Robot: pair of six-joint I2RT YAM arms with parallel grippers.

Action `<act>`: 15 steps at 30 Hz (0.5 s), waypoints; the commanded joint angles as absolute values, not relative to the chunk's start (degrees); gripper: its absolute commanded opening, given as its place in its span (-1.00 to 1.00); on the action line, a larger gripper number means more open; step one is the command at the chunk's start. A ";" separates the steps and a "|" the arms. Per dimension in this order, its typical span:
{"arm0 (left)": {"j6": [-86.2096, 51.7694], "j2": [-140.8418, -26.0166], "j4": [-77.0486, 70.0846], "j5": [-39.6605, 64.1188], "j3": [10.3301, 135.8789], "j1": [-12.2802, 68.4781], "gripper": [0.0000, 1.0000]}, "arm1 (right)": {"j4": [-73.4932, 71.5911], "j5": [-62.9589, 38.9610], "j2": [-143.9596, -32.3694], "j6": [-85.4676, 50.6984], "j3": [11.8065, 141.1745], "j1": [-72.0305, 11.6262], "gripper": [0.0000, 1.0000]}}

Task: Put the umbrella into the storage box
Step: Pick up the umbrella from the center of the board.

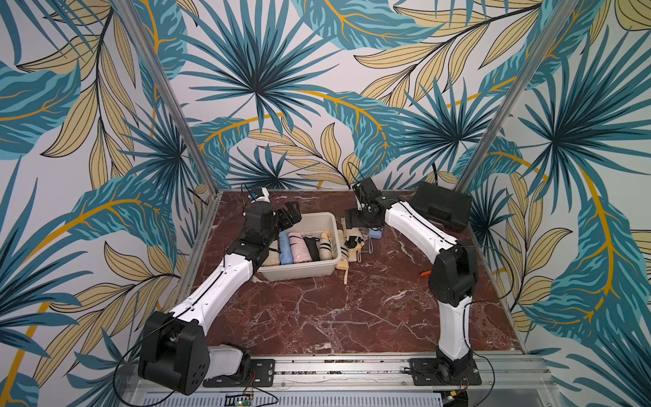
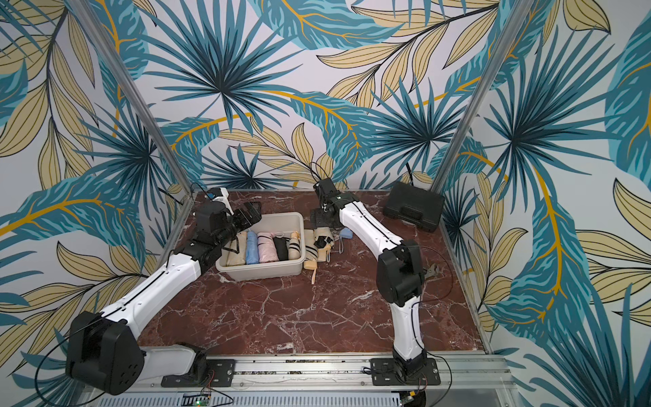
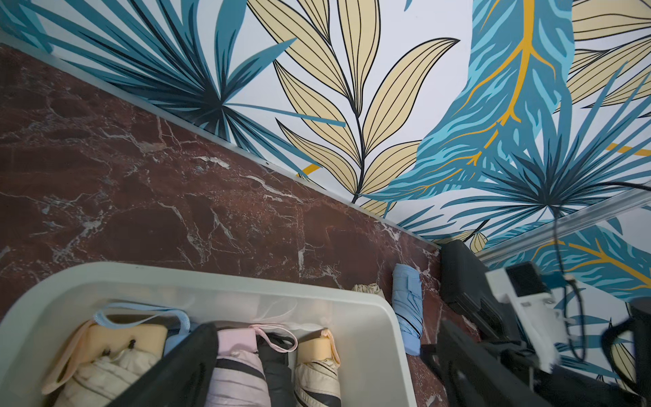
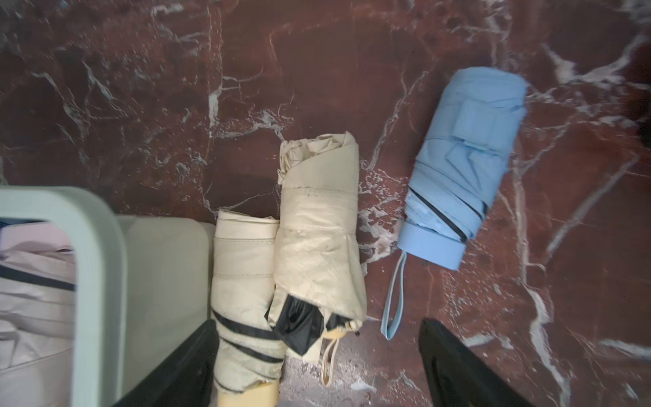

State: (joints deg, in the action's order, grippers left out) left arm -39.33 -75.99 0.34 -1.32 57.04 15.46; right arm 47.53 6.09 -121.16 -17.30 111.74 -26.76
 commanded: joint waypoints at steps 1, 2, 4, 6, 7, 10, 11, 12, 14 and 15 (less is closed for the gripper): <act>-39.06 -75.67 -0.75 0.34 58.97 14.86 1.00 | 51.66 1.68 -125.52 -13.41 116.15 -25.13 0.83; -39.22 -75.64 -0.64 0.35 58.90 14.81 0.99 | 51.67 0.84 -127.10 -13.25 117.48 -24.65 0.82; -39.84 -75.58 -0.44 0.16 58.71 14.79 1.00 | 51.79 -1.28 -129.91 -13.02 120.24 -23.86 0.83; -40.40 -75.42 -0.35 0.01 58.45 14.71 1.00 | 52.01 -4.16 -132.92 -12.83 123.19 -23.47 0.82; -40.70 -75.36 -0.22 -0.21 58.51 14.74 1.00 | 52.11 -5.31 -134.08 -12.70 124.40 -23.43 0.83; -41.18 -74.98 0.21 -0.70 58.92 14.59 1.00 | 52.28 -7.38 -137.63 -12.84 127.36 -23.47 0.83; -41.15 -74.90 0.47 -0.87 59.10 14.59 1.00 | 52.20 -7.20 -138.63 -12.93 127.91 -23.47 0.82; -41.18 -74.80 0.76 -0.96 59.30 14.60 0.99 | 52.21 -7.04 -139.44 -12.95 128.41 -23.46 0.82; -41.26 -74.67 1.22 -0.97 59.33 14.64 1.00 | 52.14 -6.49 -140.95 -13.01 129.00 -23.46 0.79; -41.50 -74.67 1.38 -1.10 59.31 14.63 1.00 | 52.16 -6.58 -141.65 -13.13 129.26 -23.46 0.77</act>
